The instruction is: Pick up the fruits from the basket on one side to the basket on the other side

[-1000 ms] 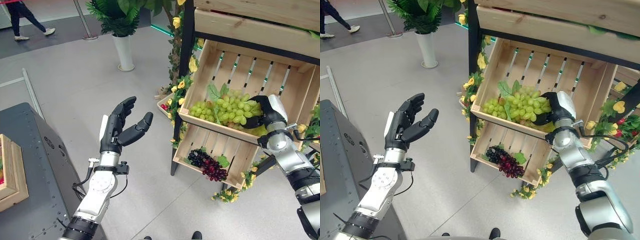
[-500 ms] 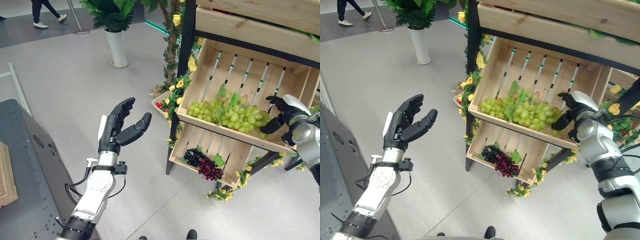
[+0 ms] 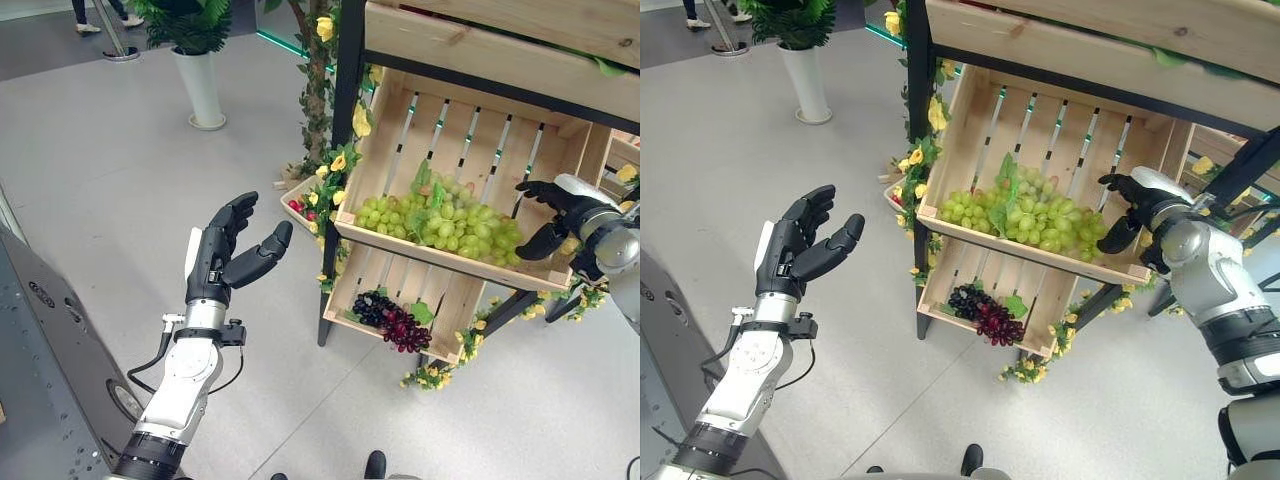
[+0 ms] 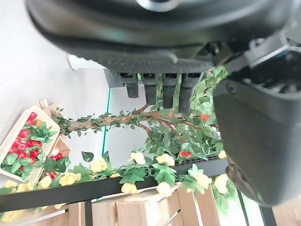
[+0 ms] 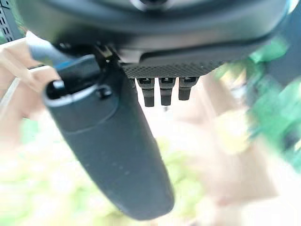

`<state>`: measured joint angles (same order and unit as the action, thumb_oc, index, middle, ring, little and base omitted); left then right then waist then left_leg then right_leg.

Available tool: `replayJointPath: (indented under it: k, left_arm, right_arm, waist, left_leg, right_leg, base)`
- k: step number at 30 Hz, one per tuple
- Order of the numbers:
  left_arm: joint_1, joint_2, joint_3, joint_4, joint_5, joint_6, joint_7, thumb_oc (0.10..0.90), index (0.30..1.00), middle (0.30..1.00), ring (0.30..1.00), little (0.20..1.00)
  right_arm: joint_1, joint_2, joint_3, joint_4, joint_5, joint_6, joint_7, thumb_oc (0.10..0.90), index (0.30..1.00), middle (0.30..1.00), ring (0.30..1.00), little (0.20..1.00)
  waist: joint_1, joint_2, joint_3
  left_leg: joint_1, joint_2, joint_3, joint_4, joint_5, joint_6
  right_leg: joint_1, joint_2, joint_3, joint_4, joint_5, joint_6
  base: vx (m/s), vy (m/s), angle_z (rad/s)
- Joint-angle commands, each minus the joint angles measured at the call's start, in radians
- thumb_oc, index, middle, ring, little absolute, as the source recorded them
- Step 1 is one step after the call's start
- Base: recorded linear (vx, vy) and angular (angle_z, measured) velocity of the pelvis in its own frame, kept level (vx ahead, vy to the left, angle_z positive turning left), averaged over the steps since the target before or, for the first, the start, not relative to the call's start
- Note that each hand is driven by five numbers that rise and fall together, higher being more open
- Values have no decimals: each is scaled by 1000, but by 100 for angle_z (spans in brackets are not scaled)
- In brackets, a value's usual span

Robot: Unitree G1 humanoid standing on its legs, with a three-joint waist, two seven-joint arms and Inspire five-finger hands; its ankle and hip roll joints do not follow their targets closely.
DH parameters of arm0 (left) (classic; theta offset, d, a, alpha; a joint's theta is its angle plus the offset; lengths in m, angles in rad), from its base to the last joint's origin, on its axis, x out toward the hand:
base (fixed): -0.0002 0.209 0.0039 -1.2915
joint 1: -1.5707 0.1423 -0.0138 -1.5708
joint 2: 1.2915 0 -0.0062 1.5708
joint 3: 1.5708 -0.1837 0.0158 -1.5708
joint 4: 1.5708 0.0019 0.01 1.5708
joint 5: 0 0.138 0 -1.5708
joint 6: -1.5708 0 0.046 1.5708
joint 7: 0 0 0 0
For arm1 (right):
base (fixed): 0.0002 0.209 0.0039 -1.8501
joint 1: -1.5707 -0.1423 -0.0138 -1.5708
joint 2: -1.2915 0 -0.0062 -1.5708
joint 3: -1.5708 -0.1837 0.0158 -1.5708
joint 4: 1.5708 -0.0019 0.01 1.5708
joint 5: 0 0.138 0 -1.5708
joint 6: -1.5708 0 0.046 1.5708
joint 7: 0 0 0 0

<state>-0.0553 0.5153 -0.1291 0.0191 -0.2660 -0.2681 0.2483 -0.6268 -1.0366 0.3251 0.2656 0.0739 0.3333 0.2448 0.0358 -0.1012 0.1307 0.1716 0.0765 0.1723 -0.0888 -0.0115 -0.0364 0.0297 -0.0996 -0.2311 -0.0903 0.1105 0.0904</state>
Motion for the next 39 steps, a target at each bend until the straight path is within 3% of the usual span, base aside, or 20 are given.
replayJointPath:
  k: [1,3,5,8,14,20,26,29,31,34,35,38,39]
  left_arm:
    - [-91,48,5,-87,38,-101,1,800,900,900,900,900]
    - [-90,40,7,-68,38,-116,-6,800,900,900,900,900]
    - [-89,29,11,-56,38,-127,-13,800,900,900,900,900]
    - [-84,7,10,-48,50,-134,-1,800,900,900,900,900]
    - [-67,-21,17,-26,63,-153,10,800,900,900,900,900]
    - [-50,-36,18,-36,71,-147,33,800,900,900,900,900]
    - [-37,-40,11,-64,81,-136,58,800,900,900,900,900]
    - [-36,-41,10,-72,84,-134,70,800,900,900,900,900]
    - [-37,-43,8,-71,86,-135,74,800,900,900,900,900]
    - [-42,-48,3,-74,84,-129,87,800,900,900,900,900]
    - [-44,-54,1,-74,82,-130,88,800,900,900,900,900]
    - [-41,-57,-2,-86,84,-119,94,800,900,900,900,900]
    - [-39,-58,-2,-90,79,-113,93,800,900,900,900,900]
  right_arm:
    - [-117,-10,-79,-68,235,-129,-125,800,900,900,900,900]
    - [-66,50,-142,-121,362,-184,-159,800,900,900,900,900]
    - [0,131,-204,-195,405,-214,-192,800,900,900,900,900]
    - [74,238,-265,-312,471,-311,-214,800,900,900,900,900]
    - [191,394,-346,-429,639,-396,-176,800,900,900,900,900]
    - [277,472,-361,-506,634,-561,-76,800,900,900,900,900]
    - [344,503,-341,-530,628,-624,4,800,900,900,900,900]
    - [363,526,-324,-545,701,-653,69,800,900,900,900,900]
    - [370,537,-316,-552,729,-656,98,800,900,900,900,900]
    - [384,584,-274,-564,833,-605,191,800,900,900,900,900]
    - [404,606,-238,-562,855,-543,264,800,900,900,900,900]
    - [423,614,-181,-552,862,-465,343,800,900,900,900,900]
    - [437,613,-147,-537,873,-399,390,800,900,900,900,900]
  waist:
    - [19,-18,-72]
    - [17,-12,-74]
    - [13,-3,-75]
    - [6,11,-78]
    - [-4,30,-85]
    - [-6,40,-92]
    - [-3,43,-90]
    - [1,44,-86]
    - [2,44,-86]
    - [8,46,-86]
    - [14,47,-86]
    - [22,47,-86]
    - [27,46,-86]
  left_leg:
    - [-27,-8,-24,2,-24,-24]
    - [-26,-9,-25,2,-27,-24]
    - [-26,-9,-24,2,-33,-26]
    - [-23,-10,-22,2,-40,-25]
    - [-12,-10,-11,2,-51,-26]
    - [-11,-13,-8,2,-55,-24]
    - [-17,-17,-9,3,-54,-19]
    - [-24,-22,-12,7,-53,-16]
    - [-26,-25,-15,8,-53,-14]
    - [-30,-29,-19,8,-52,-12]
    - [-33,-31,-22,8,-50,-10]
    - [-38,-36,-28,8,-47,-6]
    - [-41,-40,-33,6,-45,-4]
  right_leg:
    - [92,-82,3,31,-68,98]
    - [92,-84,4,32,-72,97]
    - [92,-85,5,31,-75,97]
    - [93,-86,9,29,-80,97]
    - [97,-87,15,32,-91,97]
    - [97,-91,11,35,-97,98]
    - [92,-97,3,40,-98,100]
    - [89,-102,-3,45,-99,100]
    - [88,-104,-4,46,-100,101]
    - [87,-109,-11,51,-101,102]
    - [86,-114,-19,55,-102,103]
    - [83,-120,-28,63,-104,103]
    - [82,-123,-34,67,-105,104]
  base:
    - [0,0,0]
    - [0,0,0]
    - [0,0,0]
    - [3,10,0]
    - [9,17,0]
    - [16,26,0]
    - [0,33,0]
    - [-9,39,0]
    - [-3,39,0]
    - [-8,57,1]
    - [-6,51,2]
    - [-11,72,3]
    - [-12,109,3]
